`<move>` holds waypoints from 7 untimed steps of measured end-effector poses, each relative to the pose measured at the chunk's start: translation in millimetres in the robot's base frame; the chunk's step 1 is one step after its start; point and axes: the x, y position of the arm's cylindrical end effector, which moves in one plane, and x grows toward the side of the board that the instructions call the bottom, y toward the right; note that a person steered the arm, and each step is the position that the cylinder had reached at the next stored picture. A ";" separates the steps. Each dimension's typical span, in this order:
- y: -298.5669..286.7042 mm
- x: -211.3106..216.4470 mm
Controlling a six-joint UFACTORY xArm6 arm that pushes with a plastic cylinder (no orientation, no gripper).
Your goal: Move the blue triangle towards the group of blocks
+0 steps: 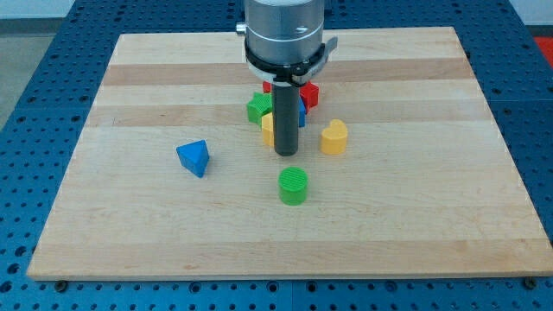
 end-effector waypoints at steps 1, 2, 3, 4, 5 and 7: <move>0.1 -0.9; 0.1 -1.6; 0.1 5.2; -6.9 28.0; -41.0 48.4; -124.1 72.4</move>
